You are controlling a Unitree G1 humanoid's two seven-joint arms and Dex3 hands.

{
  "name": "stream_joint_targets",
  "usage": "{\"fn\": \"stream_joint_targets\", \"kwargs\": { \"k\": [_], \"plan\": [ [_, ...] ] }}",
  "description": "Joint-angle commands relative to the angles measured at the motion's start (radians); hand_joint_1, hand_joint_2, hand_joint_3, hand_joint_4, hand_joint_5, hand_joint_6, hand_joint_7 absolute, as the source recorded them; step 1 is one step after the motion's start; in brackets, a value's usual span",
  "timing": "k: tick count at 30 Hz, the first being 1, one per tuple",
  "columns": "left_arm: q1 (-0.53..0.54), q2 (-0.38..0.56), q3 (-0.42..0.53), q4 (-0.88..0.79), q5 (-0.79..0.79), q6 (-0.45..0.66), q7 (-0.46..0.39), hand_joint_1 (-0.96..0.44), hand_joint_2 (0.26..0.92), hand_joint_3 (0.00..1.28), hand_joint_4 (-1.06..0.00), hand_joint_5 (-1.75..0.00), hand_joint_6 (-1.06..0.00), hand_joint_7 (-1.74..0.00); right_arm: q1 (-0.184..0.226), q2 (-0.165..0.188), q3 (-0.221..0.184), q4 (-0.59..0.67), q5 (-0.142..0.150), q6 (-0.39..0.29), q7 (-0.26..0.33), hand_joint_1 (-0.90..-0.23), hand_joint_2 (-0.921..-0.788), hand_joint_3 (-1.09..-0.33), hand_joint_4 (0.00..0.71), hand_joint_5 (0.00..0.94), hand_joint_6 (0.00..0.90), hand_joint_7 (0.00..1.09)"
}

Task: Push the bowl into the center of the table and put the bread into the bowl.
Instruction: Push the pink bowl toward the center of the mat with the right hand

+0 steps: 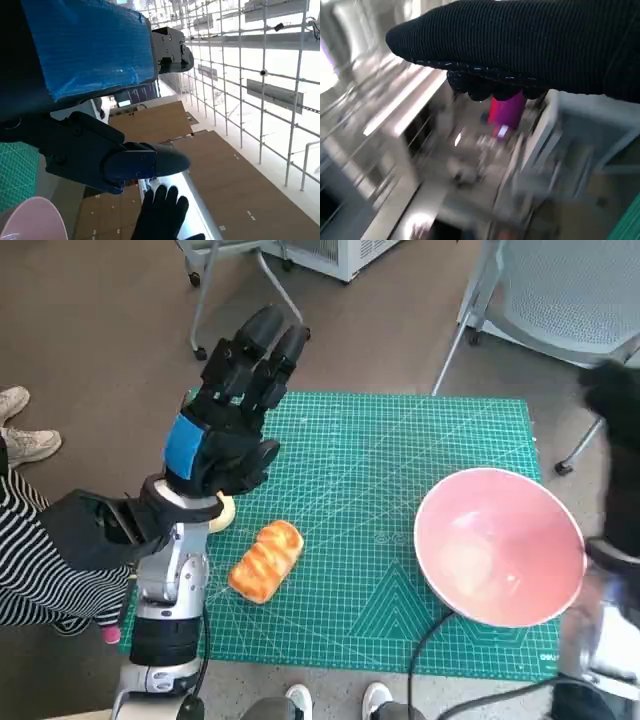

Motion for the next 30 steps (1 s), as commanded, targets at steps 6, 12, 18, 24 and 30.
{"fn": "stream_joint_targets", "kwargs": {
  "k": [6,12,18,24,30],
  "plan": [
    [0.01,0.003,-0.003,-0.007,0.004,-0.004,0.003,-0.66,0.921,0.37,-0.08,0.0,0.0,-0.33,0.055,-0.038,-0.104,0.213,-0.002,-0.057,-0.043,-0.654,-0.921,-0.772,0.089,0.001,-0.001,0.47],
    [0.01,0.002,-0.003,-0.009,-0.001,0.001,0.004,-0.66,0.921,0.38,-0.08,0.0,0.0,-0.32,0.051,-0.037,-0.131,0.359,0.002,-0.102,-0.058,-0.639,-0.921,-0.779,0.097,0.008,0.004,0.46],
    [0.01,0.002,-0.004,-0.01,-0.001,0.001,0.004,-0.66,0.921,0.38,-0.08,0.0,0.0,-0.32,0.042,-0.042,-0.127,0.394,0.006,-0.13,-0.057,-0.633,-0.921,-0.781,0.105,0.01,0.003,0.47],
    [0.011,0.003,-0.005,-0.016,-0.004,0.01,0.004,-0.66,0.921,0.38,-0.08,0.0,0.0,-0.32,0.044,-0.032,-0.132,0.475,0.01,-0.144,-0.064,-0.626,-0.921,-0.782,0.11,0.011,0.003,0.48],
    [0.008,0.014,-0.001,-0.02,-0.014,0.036,-0.002,-0.66,0.921,0.38,-0.08,0.0,0.0,-0.33,0.02,0.018,-0.123,0.719,0.019,-0.147,-0.054,-0.553,-0.921,-0.823,0.12,0.009,0.018,0.46]
  ]
}}
